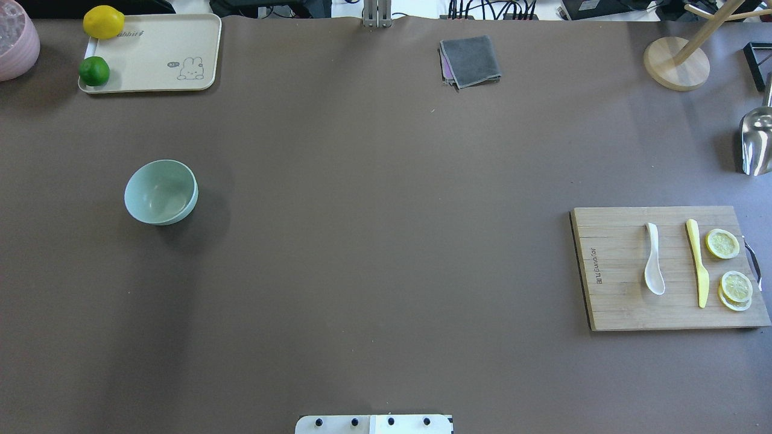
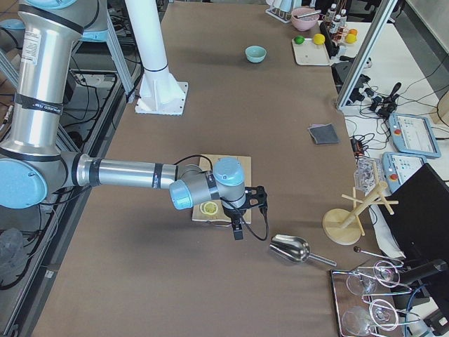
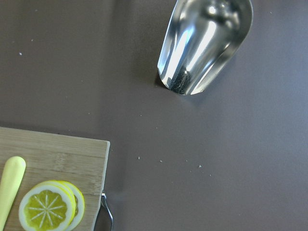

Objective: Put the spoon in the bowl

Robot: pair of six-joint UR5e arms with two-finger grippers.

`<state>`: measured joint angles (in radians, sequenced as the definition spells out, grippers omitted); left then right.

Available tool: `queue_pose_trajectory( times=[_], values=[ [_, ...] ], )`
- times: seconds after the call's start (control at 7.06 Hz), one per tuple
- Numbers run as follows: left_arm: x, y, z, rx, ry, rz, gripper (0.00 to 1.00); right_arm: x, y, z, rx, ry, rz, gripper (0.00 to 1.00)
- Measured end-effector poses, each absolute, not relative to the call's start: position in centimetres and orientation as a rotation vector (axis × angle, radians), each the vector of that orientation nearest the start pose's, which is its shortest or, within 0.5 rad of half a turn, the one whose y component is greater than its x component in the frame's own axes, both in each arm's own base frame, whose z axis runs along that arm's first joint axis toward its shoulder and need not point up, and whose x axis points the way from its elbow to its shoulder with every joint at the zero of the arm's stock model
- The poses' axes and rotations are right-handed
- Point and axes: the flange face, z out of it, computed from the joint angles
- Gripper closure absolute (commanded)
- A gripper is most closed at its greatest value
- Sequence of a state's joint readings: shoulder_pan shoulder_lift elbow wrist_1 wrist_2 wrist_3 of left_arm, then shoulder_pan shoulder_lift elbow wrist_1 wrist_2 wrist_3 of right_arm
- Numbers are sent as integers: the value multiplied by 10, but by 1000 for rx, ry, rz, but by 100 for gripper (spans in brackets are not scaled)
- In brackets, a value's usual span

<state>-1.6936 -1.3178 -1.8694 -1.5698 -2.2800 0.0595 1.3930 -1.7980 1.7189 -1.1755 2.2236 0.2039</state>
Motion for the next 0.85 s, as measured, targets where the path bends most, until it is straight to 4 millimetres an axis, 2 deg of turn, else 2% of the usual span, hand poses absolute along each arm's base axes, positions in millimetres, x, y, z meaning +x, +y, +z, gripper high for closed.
queue_pose_trajectory(
  times=[0.85],
  values=[
    [-116, -380, 621, 125, 701, -44, 2, -5, -420, 648, 174, -725, -82, 0]
  ],
)
